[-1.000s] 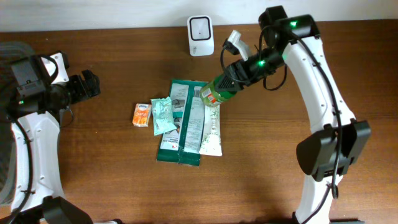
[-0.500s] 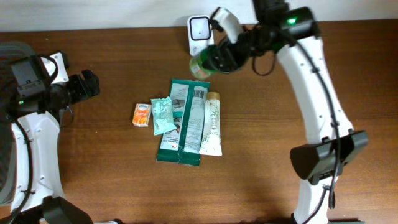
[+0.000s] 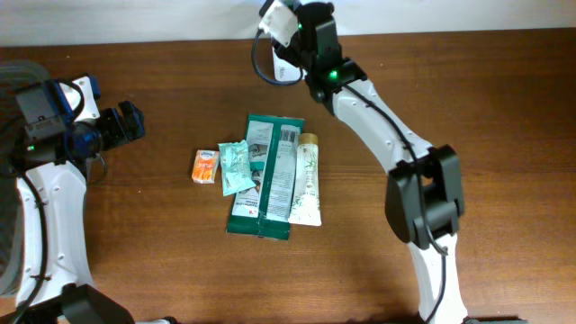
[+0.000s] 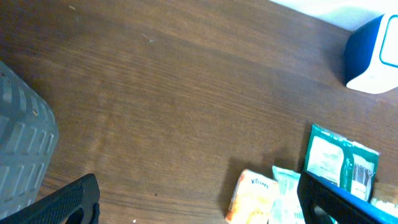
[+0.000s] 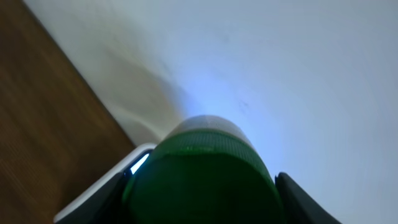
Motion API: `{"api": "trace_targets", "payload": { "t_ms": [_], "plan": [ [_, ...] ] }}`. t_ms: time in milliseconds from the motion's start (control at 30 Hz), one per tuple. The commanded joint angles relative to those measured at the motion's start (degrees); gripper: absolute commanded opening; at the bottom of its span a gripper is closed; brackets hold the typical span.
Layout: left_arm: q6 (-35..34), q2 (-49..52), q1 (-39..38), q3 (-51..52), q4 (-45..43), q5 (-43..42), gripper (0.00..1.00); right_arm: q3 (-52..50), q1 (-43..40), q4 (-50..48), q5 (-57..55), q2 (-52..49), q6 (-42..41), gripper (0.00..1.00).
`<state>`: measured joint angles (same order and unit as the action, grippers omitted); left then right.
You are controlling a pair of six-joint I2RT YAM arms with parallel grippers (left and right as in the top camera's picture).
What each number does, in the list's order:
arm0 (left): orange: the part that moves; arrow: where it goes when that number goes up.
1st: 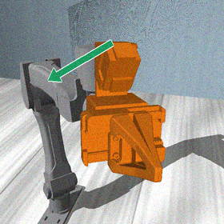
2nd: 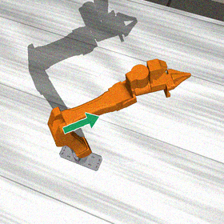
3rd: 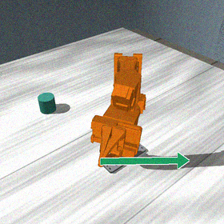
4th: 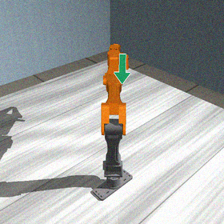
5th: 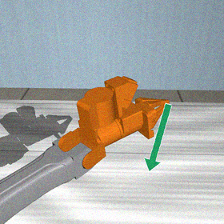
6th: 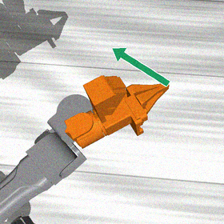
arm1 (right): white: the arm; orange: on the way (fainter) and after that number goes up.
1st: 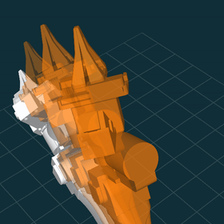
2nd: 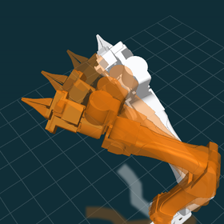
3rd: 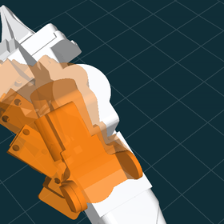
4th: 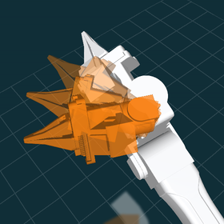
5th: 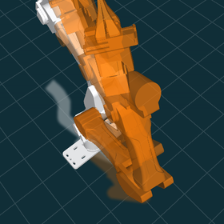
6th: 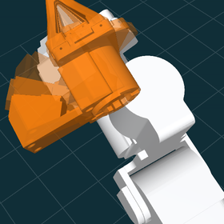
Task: Scan the item barcode
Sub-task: 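Carry the jar with the right gripper to the barcode scanner and hold it there, then set the jar down on the table right of the items and release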
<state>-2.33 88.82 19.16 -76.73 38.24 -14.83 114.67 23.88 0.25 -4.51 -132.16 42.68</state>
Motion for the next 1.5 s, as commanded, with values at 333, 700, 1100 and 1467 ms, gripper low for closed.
{"api": "trace_targets", "payload": {
  "t_ms": [333, 700, 1100, 1467],
  "plan": [
    [1.1, -1.0, 0.4, -1.1, 0.0, -0.8, 0.99, 0.0, -1.1, -4.1, -3.3, -4.9, 26.1, 0.47],
    [1.1, -1.0, 0.4, -1.1, 0.0, -0.8, 0.99, 0.0, -1.0, -1.4, -3.3, -0.8, 19.7, 0.47],
    [1.1, -1.0, 0.4, -1.1, 0.0, -0.8, 0.99, 0.0, -1.8, 50.3, 12.7, 23.6, -7.6, 0.47],
    [1.1, -1.0, 0.4, -1.1, 0.0, -0.8, 0.99, -7.5, -21.9, 72.8, 21.8, 13.7, -16.3, 0.45]
  ]
}}
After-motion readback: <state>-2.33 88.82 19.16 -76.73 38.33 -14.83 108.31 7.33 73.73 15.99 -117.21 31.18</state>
